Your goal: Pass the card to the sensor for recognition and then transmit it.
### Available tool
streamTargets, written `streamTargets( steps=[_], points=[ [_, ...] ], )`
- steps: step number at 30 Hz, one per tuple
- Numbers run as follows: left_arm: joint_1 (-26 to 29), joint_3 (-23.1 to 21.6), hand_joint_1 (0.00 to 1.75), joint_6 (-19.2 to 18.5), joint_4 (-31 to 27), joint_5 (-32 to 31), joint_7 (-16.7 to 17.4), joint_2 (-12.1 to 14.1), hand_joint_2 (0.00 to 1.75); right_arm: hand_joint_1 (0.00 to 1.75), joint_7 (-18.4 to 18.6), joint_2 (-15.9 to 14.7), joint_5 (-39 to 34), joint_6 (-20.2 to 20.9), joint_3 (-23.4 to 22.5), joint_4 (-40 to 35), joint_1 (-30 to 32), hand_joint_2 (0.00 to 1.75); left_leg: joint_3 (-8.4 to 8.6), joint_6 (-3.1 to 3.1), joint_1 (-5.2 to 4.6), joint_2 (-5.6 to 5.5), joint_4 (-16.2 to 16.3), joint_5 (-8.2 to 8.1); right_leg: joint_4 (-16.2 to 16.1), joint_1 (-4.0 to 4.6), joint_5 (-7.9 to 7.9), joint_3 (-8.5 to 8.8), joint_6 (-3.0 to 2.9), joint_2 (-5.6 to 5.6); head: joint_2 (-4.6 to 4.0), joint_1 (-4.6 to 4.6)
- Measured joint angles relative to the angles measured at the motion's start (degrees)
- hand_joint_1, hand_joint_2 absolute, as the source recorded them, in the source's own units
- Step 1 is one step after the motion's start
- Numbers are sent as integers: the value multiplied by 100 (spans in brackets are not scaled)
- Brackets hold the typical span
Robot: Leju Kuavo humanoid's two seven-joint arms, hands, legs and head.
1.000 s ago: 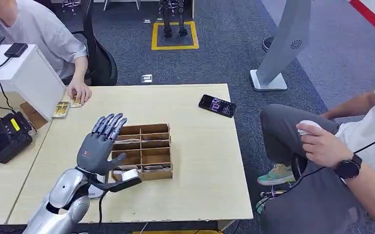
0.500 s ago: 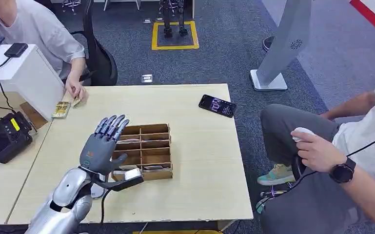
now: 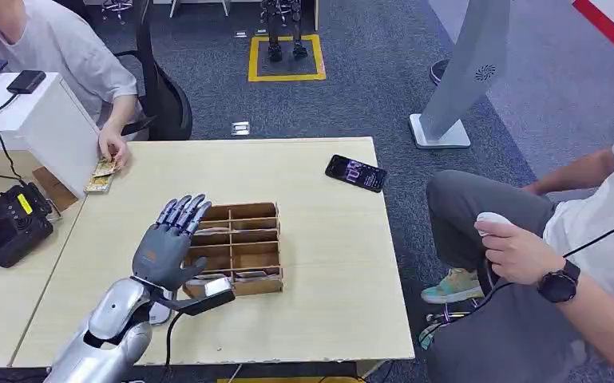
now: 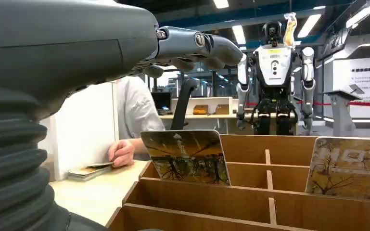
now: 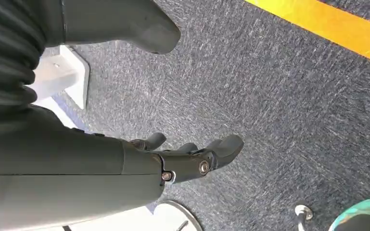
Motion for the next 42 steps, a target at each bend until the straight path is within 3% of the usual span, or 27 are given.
streamTargets(
  steps=[3,4,5,6,11,12,14,15,16,17,18,20,21,33,42],
  points=[
    [1,0,0,7,22,0,24,-4,175,0,-4,0,0,-15,0,0,0,175,0,0,0,0,0,0,0,0,0,0,0,0,0,0],
    [0,0,175,11,24,-4,42,-4,175,0,-11,0,0,-18,0,0,0,175,0,0,0,0,0,0,0,0,0,0,0,0,0,0],
    [0,2,161,15,35,-15,48,-4,175,0,-15,0,0,-18,0,0,0,175,0,0,0,0,0,0,0,0,0,0,0,0,0,0],
    [0,2,175,13,46,-26,50,-4,175,0,-17,0,2,-18,2,0,0,175,0,0,0,0,0,0,0,0,0,0,0,0,0,0],
    [0,7,175,9,96,-17,52,-4,175,0,-17,0,2,-24,2,0,0,175,0,0,0,0,0,0,0,0,0,0,0,0,0,0],
    [0,9,166,7,105,-17,52,-4,175,0,-15,0,2,-24,2,0,0,175,0,0,0,0,0,0,0,0,0,0,0,0,0,0],
    [0,13,147,7,116,-13,52,-4,175,0,-2,0,2,-24,2,0,0,175,0,0,0,0,0,0,0,0,0,0,0,0,0,0],
    [0,17,117,7,118,0,52,-4,175,0,-2,0,2,-24,2,0,0,175,0,0,0,0,0,0,0,0,0,0,0,0,0,0],
    [-1,20,70,7,118,20,52,-7,175,0,-2,0,2,-24,2,0,0,175,0,0,0,0,0,0,0,0,0,0,0,0,0,0],
    [-1,33,79,7,118,35,52,-7,175,0,0,0,2,-24,2,0,-1,175,0,0,0,0,0,0,0,0,0,0,0,0,0,0],
    [0,46,150,7,118,68,52,-11,175,0,-2,0,2,-24,2,0,-2,175,0,0,0,0,0,0,0,0,0,0,0,0,0,0],
    [0,74,150,4,118,153,50,-28,175,0,0,0,2,-24,2,0,-1,175,0,0,0,0,0,0,0,0,0,1,0,0,0,0],
    [0,87,175,4,118,188,42,-33,175,0,0,0,2,-24,4,0,-3,175,0,0,0,0,0,0,0,0,0,1,0,0,0,0],
    [14,136,175,-4,140,328,-61,-33,175,0,-4,0,2,-24,6,2,-5,175,0,0,0,-1,0,0,1,0,0,2,0,-1,0,0],
    [-28,383,175,-160,135,802,-197,-17,175,0,-4,20,2,-24,11,2,-5,175,0,0,1,-1,0,1,1,1,0,1,0,-1,0,0]
  ],
)
